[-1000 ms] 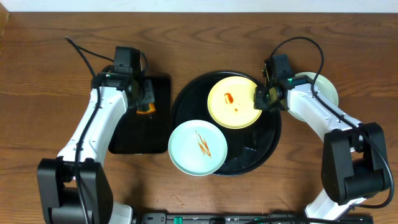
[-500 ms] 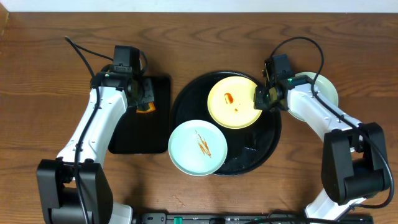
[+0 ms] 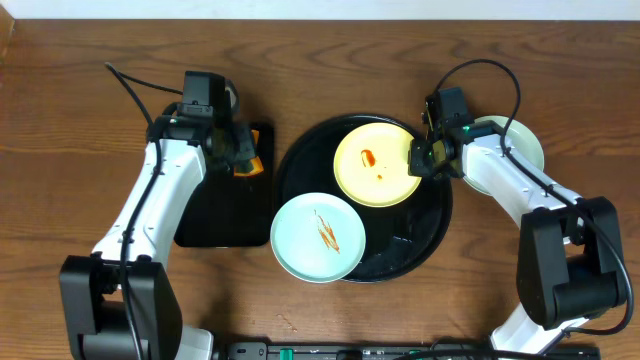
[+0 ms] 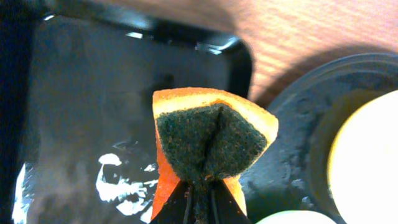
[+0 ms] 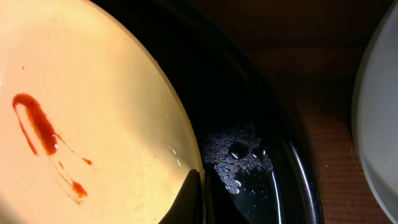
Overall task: Clean dirty plates on tray and stack at the side
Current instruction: 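Move the sponge with the left gripper toward the yellow plate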
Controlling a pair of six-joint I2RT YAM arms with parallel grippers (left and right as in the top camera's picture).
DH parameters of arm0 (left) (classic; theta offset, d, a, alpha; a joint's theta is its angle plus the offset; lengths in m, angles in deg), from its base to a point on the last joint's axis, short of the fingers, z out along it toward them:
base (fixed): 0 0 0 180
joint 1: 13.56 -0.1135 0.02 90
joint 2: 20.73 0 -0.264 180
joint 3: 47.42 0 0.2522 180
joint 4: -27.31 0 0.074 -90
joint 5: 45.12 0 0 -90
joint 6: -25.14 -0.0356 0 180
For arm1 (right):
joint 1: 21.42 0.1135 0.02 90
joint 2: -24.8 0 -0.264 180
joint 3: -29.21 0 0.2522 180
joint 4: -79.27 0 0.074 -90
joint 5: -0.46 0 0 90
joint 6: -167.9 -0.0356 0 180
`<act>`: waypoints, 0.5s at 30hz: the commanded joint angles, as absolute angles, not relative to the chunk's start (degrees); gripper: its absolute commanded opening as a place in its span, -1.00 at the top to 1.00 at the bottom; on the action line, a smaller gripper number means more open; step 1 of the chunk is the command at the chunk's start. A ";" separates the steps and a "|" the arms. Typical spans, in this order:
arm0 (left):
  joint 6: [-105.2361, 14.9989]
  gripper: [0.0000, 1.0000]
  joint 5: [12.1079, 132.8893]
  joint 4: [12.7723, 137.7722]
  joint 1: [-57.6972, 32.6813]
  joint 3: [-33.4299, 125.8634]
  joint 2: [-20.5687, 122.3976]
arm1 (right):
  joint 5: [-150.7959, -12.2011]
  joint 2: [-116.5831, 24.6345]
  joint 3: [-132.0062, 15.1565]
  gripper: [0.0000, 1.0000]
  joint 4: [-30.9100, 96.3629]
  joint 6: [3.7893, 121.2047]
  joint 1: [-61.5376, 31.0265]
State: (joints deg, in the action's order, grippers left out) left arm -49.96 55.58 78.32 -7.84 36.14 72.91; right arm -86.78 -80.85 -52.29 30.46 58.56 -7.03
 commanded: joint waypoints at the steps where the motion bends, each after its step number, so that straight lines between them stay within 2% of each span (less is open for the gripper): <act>1: -49.11 0.85 60.37 76.66 -5.17 36.97 73.26 | -87.59 -80.98 -51.99 0.98 30.33 57.78 -6.74; 15: -45.85 0.85 66.16 74.76 9.38 44.07 79.86 | -87.59 -80.98 -51.99 0.98 30.01 57.80 -6.74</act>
